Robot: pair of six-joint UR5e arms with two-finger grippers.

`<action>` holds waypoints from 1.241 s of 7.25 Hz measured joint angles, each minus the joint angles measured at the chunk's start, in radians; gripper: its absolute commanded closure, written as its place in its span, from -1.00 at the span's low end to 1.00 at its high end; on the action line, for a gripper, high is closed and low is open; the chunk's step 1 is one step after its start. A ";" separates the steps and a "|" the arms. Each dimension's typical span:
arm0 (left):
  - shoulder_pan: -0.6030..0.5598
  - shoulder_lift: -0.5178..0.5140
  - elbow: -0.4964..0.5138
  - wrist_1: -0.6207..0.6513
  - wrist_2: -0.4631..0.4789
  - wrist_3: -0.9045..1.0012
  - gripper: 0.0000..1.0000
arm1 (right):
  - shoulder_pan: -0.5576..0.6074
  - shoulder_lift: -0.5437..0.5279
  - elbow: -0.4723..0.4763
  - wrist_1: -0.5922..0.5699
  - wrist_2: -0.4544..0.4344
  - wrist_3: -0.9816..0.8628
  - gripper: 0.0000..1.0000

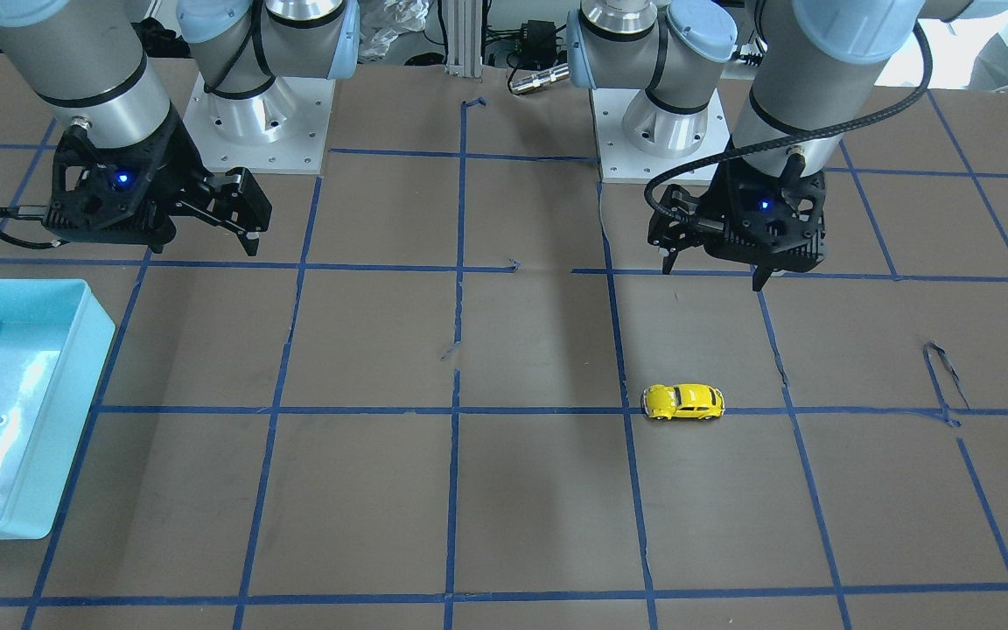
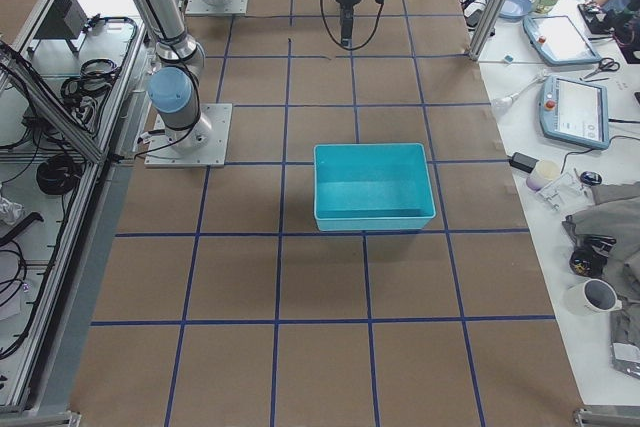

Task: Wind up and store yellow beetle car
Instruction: 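Lower the left gripper down onto the yellow beetle car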

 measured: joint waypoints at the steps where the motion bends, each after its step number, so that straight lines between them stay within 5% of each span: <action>1: 0.003 -0.028 -0.019 0.044 -0.003 0.108 -1.00 | -0.001 0.000 0.000 0.000 0.000 0.000 -1.00; 6: 0.069 -0.235 -0.087 0.305 0.000 0.911 -1.00 | -0.001 -0.001 0.000 0.002 0.000 0.001 -1.00; 7: 0.091 -0.254 -0.095 0.326 0.000 1.054 -0.86 | -0.001 -0.001 0.000 0.002 0.000 0.002 -1.00; 9: 0.107 -0.262 -0.151 0.340 0.002 1.182 -0.83 | -0.001 -0.001 0.000 0.004 0.000 0.004 -1.00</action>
